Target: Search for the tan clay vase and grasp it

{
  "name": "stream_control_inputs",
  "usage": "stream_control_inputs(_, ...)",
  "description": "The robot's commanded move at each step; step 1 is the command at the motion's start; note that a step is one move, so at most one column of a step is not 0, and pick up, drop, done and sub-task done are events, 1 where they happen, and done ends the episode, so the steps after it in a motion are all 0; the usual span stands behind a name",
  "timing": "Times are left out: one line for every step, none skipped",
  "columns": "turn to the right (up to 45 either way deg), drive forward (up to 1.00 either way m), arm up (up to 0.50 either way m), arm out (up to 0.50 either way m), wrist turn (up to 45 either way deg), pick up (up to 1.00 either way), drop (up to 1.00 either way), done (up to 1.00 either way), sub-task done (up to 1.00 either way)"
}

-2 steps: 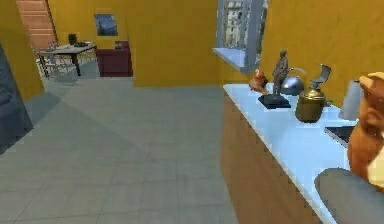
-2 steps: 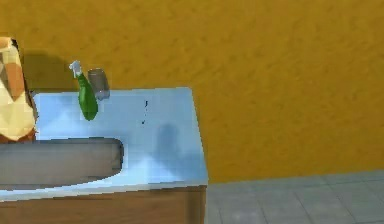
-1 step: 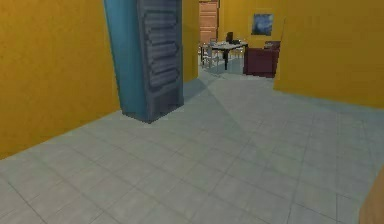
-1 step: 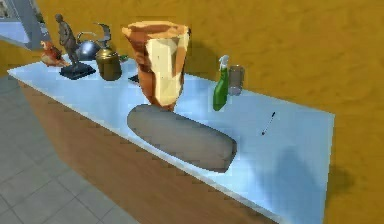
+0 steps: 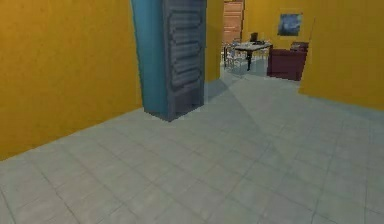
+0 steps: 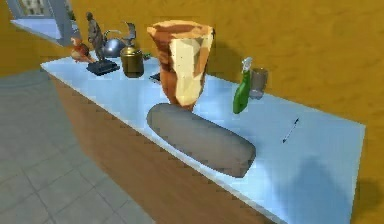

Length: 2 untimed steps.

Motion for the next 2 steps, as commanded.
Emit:
stream_control_inputs(45.0, 0.0, 0.0, 0.0, 0.0, 0.0, 0.0, 0.0, 0.0)
stream_control_inputs(12.0, 0.0, 0.0, 0.0, 0.0, 0.0, 0.0, 0.0, 0.0)
